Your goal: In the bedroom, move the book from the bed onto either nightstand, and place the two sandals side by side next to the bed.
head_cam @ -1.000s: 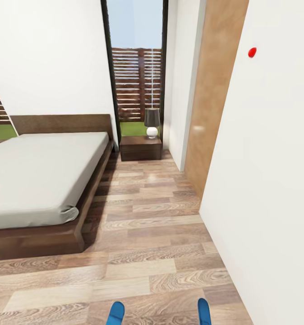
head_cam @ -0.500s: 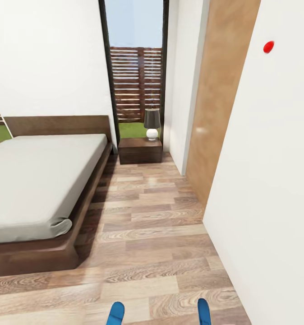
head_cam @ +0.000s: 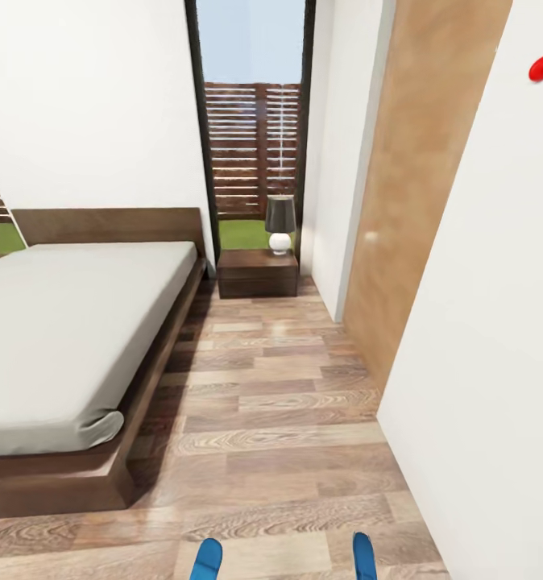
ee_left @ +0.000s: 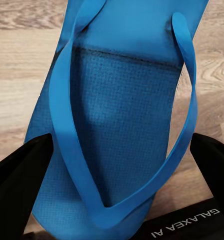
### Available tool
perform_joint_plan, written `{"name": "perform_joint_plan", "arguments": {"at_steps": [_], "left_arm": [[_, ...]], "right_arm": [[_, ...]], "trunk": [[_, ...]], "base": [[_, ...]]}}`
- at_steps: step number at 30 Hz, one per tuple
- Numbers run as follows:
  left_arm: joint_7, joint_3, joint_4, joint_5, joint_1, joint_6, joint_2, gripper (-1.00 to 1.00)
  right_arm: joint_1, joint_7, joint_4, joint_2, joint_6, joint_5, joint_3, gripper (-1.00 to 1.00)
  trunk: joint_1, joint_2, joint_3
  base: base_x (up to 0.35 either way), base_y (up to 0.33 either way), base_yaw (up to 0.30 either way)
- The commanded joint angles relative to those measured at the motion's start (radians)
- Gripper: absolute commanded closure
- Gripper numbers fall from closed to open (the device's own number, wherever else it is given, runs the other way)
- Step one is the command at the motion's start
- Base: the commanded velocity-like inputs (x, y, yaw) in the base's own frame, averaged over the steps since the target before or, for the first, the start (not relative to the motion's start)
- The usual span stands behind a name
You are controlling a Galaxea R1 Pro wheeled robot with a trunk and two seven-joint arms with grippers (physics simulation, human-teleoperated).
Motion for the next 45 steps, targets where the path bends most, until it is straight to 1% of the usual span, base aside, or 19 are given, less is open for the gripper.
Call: {"name": "perform_joint_plan", "arguments": {"at_steps": [1,36,45], "left_arm": [[-0.005,0.008,0.001,-0.005,-0.001,-0.003,0.0,1.0],[-0.005,0.007,0.001,-0.005,-0.001,-0.003,-0.002,1.0],[-0.005,0.007,0.001,-0.005,-0.001,-0.003,-0.002,1.0]], "right_arm": [[-0.001,0.002,0.001,0.0,0.002,0.009,-0.01,1.0],[-0.001,0.002,0.001,0.0,0.002,0.009,-0.01,1.0],[-0.001,0.001,0.001,0.0,0.002,0.009,-0.01,1.0]], "trunk": [[0.0,0.0,-0.001],[0.0,0.0,-0.001],[0.0,0.0,-0.001]], "base": [[0.332,0.0,0.005],[0.333,0.0,0.0],[0.332,-0.06,0.0]]}}
